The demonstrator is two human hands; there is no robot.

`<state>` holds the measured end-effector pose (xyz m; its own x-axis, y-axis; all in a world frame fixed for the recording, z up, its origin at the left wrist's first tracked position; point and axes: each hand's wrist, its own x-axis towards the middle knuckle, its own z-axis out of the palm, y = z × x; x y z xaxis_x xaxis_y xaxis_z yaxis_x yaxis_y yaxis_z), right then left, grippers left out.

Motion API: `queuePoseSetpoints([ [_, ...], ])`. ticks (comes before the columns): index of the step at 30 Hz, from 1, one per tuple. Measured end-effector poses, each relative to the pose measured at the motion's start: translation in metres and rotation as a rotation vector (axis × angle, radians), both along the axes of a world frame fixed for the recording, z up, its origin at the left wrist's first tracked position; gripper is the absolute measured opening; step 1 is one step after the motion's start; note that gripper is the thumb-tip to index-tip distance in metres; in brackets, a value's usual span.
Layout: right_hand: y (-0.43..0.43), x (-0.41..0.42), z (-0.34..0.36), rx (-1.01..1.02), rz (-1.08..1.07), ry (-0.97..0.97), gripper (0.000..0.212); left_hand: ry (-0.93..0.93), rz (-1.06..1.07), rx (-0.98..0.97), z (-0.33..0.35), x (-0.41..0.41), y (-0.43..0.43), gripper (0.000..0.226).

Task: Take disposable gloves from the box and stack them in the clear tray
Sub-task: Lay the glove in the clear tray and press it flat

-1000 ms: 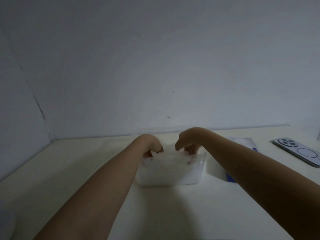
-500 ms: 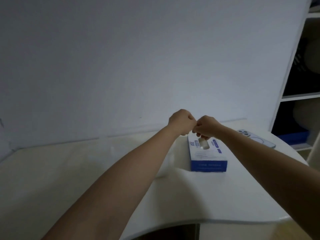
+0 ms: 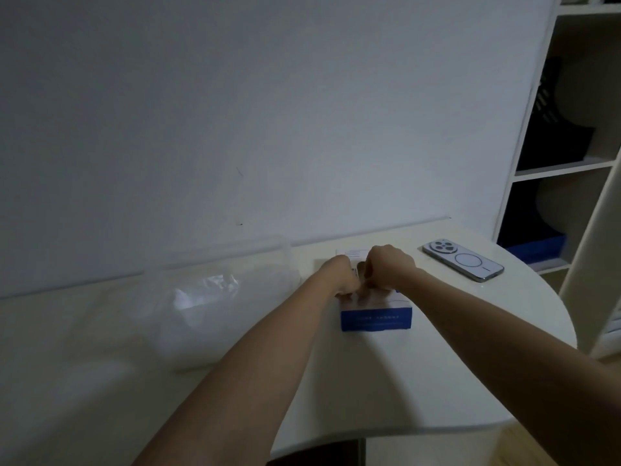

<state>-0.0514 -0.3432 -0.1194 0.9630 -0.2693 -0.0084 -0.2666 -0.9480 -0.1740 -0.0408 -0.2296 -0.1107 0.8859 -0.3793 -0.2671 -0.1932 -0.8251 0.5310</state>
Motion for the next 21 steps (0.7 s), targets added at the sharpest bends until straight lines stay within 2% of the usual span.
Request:
queuePoseSetpoints([
  [2, -0.001, 0.002, 0.001, 0.000, 0.012, -0.028, 0.014, 0.008, -0.007, 0.002, 0.001, 0.002, 0.000, 0.033],
  [4, -0.010, 0.005, 0.002, 0.112, 0.074, -0.065, 0.016, 0.005, -0.009, 0.000, 0.001, 0.003, 0.000, 0.029],
  [9, -0.031, -0.002, 0.016, 0.634, 0.140, -0.398, 0.014, 0.035, -0.035, -0.042, 0.004, 0.001, 0.003, 0.038],
  [13, -0.026, -0.011, 0.028, 0.997, 0.157, -0.503, 0.020, 0.068, -0.039, -0.107, 0.008, -0.004, 0.007, 0.042],
  [16, -0.016, -0.014, 0.039, 0.936, 0.143, -0.509, 0.027, 0.090, -0.012, -0.155, 0.013, -0.009, 0.008, 0.043],
  [18, -0.011, -0.013, 0.043, 0.870, 0.128, -0.504, 0.032, 0.127, 0.005, -0.244, 0.020, -0.013, 0.010, 0.052],
  [21, -0.004, -0.015, 0.048, 0.813, 0.120, -0.463, 0.032, 0.116, 0.066, -0.410, 0.035, -0.016, 0.019, 0.095],
])
